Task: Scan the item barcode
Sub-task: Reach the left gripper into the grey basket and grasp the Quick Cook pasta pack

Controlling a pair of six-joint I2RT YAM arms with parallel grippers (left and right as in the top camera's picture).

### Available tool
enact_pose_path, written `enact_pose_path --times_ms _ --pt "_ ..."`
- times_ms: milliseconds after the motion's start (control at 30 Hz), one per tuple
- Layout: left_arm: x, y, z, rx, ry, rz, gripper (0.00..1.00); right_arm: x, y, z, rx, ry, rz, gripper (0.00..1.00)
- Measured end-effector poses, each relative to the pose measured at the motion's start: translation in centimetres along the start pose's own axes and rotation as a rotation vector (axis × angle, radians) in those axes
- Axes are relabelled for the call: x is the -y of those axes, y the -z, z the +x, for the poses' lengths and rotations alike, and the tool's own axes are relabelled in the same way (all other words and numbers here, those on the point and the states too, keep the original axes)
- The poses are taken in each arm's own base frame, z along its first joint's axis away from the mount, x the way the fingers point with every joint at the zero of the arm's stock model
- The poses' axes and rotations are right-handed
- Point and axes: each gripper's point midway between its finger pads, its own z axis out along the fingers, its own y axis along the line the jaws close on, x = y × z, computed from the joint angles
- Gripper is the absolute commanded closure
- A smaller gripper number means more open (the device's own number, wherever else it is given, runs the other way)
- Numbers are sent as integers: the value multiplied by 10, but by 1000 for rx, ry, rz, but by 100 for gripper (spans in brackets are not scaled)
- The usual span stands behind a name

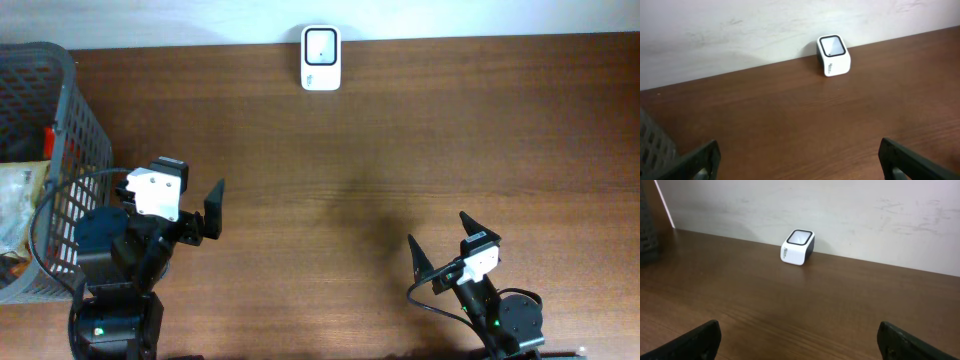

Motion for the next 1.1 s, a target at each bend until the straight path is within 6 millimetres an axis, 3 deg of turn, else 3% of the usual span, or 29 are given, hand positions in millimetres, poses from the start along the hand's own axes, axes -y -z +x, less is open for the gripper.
enact_pose_path --times_ms 200,300,367,500,567,733,933,1100 --pt "11 1 -7 33 -7 63 1 0 0 0 0 0 0 1" --pt "12 1 -8 34 -7 69 8 0 0 0 0 0 0 1" --pt "12 1 -8 34 -5 71 2 0 0 0 0 0 0 1" --pt "12 1 -9 36 31 71 3 0 0 0 0 0 0 1" --pt "8 -1 -18 43 49 60 6 0 0 0 0 0 0 1" --pt "-11 -10 -14 -87 148 -22 9 0 0 0 0 0 0 1" --pt "-30 -18 -31 -213 191 -92 11 0 0 0 0 0 0 1" --pt "-39 -9 -47 -251 199 -139 9 0 0 0 0 0 0 1"
